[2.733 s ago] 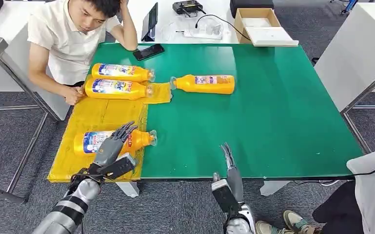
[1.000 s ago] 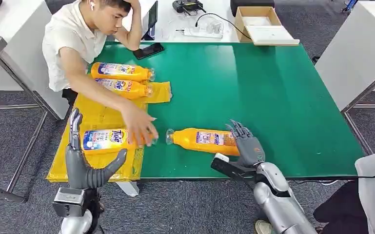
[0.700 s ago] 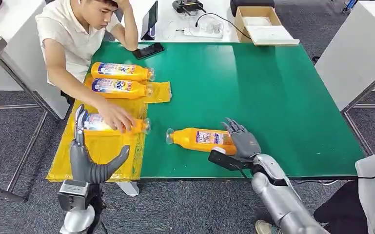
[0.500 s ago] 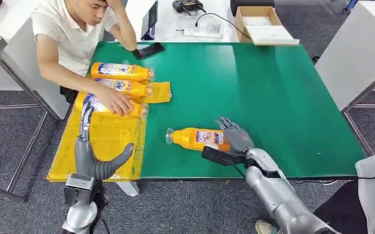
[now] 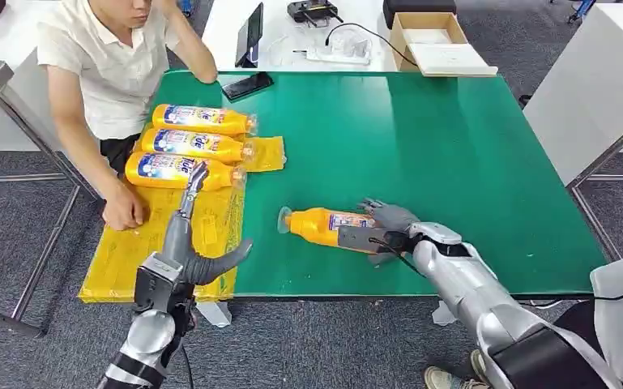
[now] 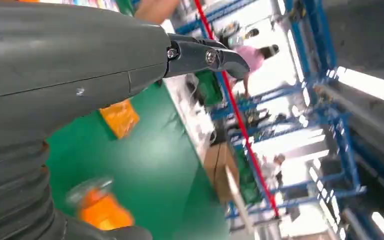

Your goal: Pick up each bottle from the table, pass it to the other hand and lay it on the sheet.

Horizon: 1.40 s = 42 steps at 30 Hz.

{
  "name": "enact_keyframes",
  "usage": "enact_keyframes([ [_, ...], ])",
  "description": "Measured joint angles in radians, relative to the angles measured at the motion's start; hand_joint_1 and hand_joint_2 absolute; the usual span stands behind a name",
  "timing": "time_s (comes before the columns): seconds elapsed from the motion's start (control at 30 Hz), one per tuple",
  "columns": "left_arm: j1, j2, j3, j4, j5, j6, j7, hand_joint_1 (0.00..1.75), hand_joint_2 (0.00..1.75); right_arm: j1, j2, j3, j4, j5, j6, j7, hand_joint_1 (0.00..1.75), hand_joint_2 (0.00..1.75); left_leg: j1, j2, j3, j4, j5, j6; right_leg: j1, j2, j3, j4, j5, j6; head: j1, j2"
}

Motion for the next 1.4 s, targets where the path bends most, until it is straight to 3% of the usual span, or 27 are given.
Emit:
enact_keyframes([
  [0.03, -0.003, 0.0, -0.002, 0.007, 0.003, -0.006, 0.001, 0.0, 1.75, -0.006, -0.01, 0.015, 0.006, 0.004, 0.012, 0.002, 0.0, 1.75, 0.0, 0.0, 0.0, 0.0, 0.0, 0.0, 0.0, 0.0, 0.0, 0.0, 0.0, 0.0, 0.0, 0.0],
  [0.07, -0.007, 0.002, -0.004, 0.013, 0.006, -0.011, 0.004, 0.0, 1.75, -0.014, -0.018, 0.027, 0.01, 0.008, 0.026, 0.003, 1.48, 1.75, 0.0, 0.0, 0.0, 0.0, 0.0, 0.0, 0.0, 0.0, 0.0, 0.0, 0.0, 0.0, 0.0, 0.0],
  [0.1, -0.012, 0.003, -0.006, 0.02, 0.009, -0.016, 0.006, 0.0, 1.75, -0.02, -0.027, 0.042, 0.013, 0.013, 0.038, 0.003, 1.48, 1.75, 0.0, 0.0, 0.0, 0.0, 0.0, 0.0, 0.0, 0.0, 0.0, 0.0, 0.0, 0.0, 0.0, 0.0],
  [0.13, -0.016, 0.004, -0.008, 0.027, 0.014, -0.021, 0.007, 0.0, 1.75, -0.026, -0.037, 0.058, 0.016, 0.016, 0.047, 0.003, 1.75, 1.75, 0.0, 0.0, 0.0, 0.0, 0.0, 0.0, 0.0, 0.0, 0.0, 0.0, 0.0, 0.0, 0.0, 0.0],
  [0.4, -0.02, 0.01, -0.014, 0.044, 0.018, -0.023, 0.008, 0.0, 1.75, -0.053, -0.073, 0.124, 0.019, -0.074, 0.031, -0.043, 1.75, 1.75, 0.0, 0.001, 0.0, 0.0, 0.0, 0.0, 0.0, 0.0, 0.0, 0.0, 0.0, 0.0, 0.0, 0.0],
  [0.53, -0.014, 0.011, -0.013, 0.043, 0.018, -0.009, 0.008, 0.0, 1.75, -0.016, -0.055, 0.132, 0.015, -0.119, -0.129, -0.052, 1.75, 1.75, 0.0, 0.001, 0.0, 0.0, 0.0, 0.0, 0.0, 0.0, 0.001, 0.0, 0.0, 0.0, 0.0, 0.0],
  [0.8, 0.013, 0.013, -0.013, 0.018, 0.014, 0.011, 0.008, 0.0, 1.75, 0.074, -0.02, 0.123, -0.033, -0.164, -0.318, -0.109, 1.75, 1.75, 0.001, 0.003, 0.001, 0.0, 0.0, 0.0, 0.001, 0.001, 0.0, 0.0, 0.0, 0.0, 0.0, 0.0],
  [1.13, 0.084, 0.013, 0.005, -0.06, 0.041, 0.073, -0.001, 0.0, 1.75, 0.25, 0.019, 0.017, -0.239, -0.229, -0.438, -0.179, 1.75, 1.75, 0.001, 0.001, -0.003, 0.0, 0.0, 0.0, 0.0, 0.001, -0.002, 0.0, 0.0, 0.0, 0.0, 0.0],
  [1.27, 0.084, 0.013, 0.006, -0.061, 0.042, 0.074, -0.001, 0.0, 1.75, 0.251, 0.019, 0.017, -0.239, -0.229, -0.438, -0.181, 1.75, 1.75, 0.001, 0.001, -0.003, 0.0, 0.0, 0.0, 0.0, 0.001, -0.002, 0.0, 0.0, 0.0, 0.0, 0.0],
  [1.4, 0.182, -0.013, 0.036, -0.144, 0.219, 0.058, -0.027, 0.0, 1.75, 0.408, 0.04, -0.113, -0.523, -0.302, -0.452, -0.262, 1.75, 1.75, 0.001, 0.001, -0.004, 0.0, -0.001, 0.0, 0.0, 0.001, -0.004, 0.0, -0.001, 0.0, 0.0, 0.0],
])
